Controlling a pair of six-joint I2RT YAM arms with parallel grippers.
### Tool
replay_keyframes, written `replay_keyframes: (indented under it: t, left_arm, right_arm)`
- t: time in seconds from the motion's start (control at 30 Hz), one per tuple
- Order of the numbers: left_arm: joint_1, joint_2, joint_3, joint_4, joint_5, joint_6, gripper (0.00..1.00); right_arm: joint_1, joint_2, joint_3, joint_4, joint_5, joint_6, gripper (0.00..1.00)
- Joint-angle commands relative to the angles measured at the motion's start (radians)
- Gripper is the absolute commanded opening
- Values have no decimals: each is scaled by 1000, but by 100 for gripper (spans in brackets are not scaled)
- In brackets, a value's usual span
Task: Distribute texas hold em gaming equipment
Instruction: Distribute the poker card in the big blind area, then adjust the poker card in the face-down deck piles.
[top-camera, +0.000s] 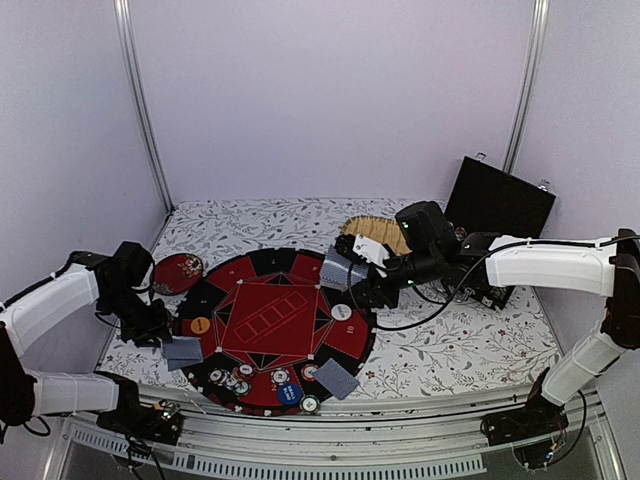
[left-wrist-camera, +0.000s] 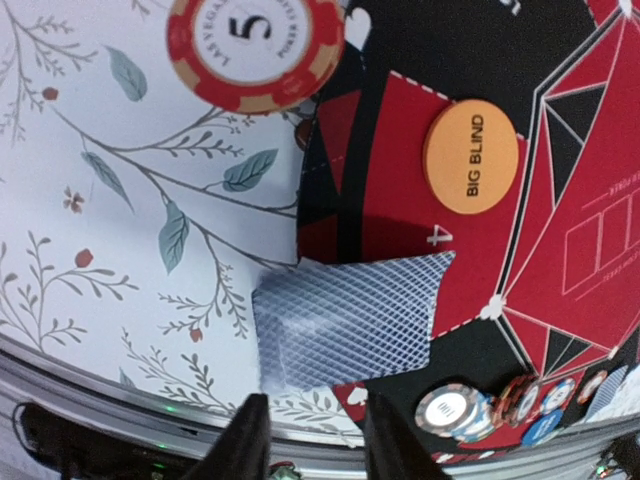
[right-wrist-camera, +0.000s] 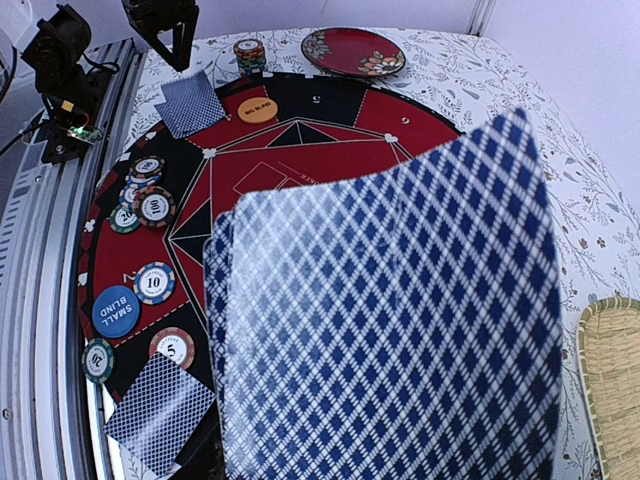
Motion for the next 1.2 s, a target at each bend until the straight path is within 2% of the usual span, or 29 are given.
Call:
replay_keyframes:
  t: [0.0, 0.2, 0.4, 0.47, 0.6, 0.7, 0.87, 1.03, 1.17]
  left_arm:
    - [10, -12, 15, -12, 0, -6, 41]
    - [9, -41, 69, -67, -74, -10, 44]
    - [-13, -119, 166, 37, -38, -22, 44]
    - [-85, -146, 207, 113, -23, -24, 44]
    - [-338, -167, 244, 334, -20, -59, 48]
    - [-489, -104, 241, 508, -4, -63, 55]
    - [-666, 149, 320, 762, 80, 52, 71]
    - [-695, 309, 355, 988, 246, 99, 92]
    - [-688, 368, 372, 1022, 269, 121, 92]
  right_arm:
    - [-6, -36, 14, 10, -18, -4, 44]
    - [-7, -43, 15, 11, -22, -6, 44]
    - [-7, -36, 24, -3, -7, -6, 44]
    - [-6, -34, 33, -12, -21, -4, 44]
    - [-4, -32, 37, -8, -41, 6, 44]
    - [2, -19, 44, -11, -41, 18, 44]
    - [38, 17, 78, -33, -32, 26, 44]
    - [61, 69, 120, -55, -11, 47, 44]
    - [68, 85, 134, -59, -8, 63, 44]
